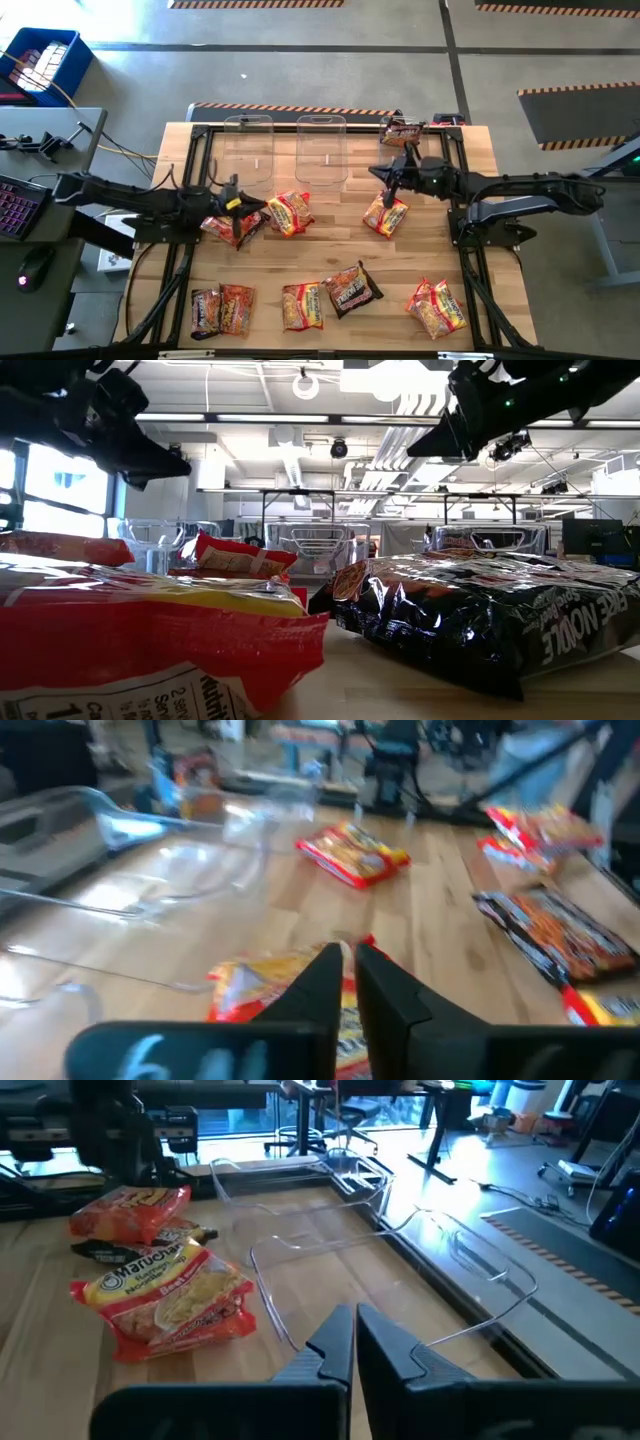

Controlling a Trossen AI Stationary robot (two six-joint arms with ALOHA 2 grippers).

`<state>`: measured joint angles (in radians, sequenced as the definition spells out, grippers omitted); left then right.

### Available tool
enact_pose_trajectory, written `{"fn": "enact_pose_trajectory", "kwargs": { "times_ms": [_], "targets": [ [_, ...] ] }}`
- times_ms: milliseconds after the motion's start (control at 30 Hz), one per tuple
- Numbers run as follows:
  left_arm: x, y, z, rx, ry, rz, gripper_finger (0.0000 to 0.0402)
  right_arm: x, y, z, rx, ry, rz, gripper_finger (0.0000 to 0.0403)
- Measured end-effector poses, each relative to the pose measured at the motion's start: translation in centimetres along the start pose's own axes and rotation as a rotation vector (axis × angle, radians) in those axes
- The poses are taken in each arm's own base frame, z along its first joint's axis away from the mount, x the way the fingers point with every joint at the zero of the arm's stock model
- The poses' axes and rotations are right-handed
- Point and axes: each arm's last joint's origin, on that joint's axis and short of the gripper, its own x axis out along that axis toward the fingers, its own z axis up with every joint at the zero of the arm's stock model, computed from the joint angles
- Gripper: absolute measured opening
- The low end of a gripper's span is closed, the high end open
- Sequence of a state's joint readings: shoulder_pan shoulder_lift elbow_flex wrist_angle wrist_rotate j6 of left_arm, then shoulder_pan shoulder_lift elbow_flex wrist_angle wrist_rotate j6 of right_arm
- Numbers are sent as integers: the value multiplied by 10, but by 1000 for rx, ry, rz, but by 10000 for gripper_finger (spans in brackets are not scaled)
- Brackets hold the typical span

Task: Sort Maruchan noodles
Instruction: Put the red noodle pack into the middle transparent bin

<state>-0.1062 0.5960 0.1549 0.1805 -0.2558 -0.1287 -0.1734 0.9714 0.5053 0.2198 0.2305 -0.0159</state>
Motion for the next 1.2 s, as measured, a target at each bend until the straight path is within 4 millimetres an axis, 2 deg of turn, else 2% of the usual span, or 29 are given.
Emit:
{"fn": "enact_pose_trajectory", "kwargs": {
  "times_ms": [233, 367, 500, 733, 933, 1200],
  "targets": [
    [22, -23, -5, 186, 168, -66, 110, -2, 8, 0, -29, -2, 32, 0],
    [33, -33, -14, 334, 199, -64, 145, -2, 10, 0, -56, -4, 41, 0],
    [41, -41, -21, 407, 203, -48, 169, -2, 11, 0, -57, -4, 42, 0],
    [49, -49, -31, 469, 238, -57, 186, -2, 11, 0, -58, 0, 46, 0],
    [62, -56, -28, 541, 259, -15, 187, -2, 11, -1, -59, 2, 47, 0],
    [75, -60, -39, 648, 334, -17, 187, -2, 11, -2, -62, 14, 49, 0]
  ]
}}
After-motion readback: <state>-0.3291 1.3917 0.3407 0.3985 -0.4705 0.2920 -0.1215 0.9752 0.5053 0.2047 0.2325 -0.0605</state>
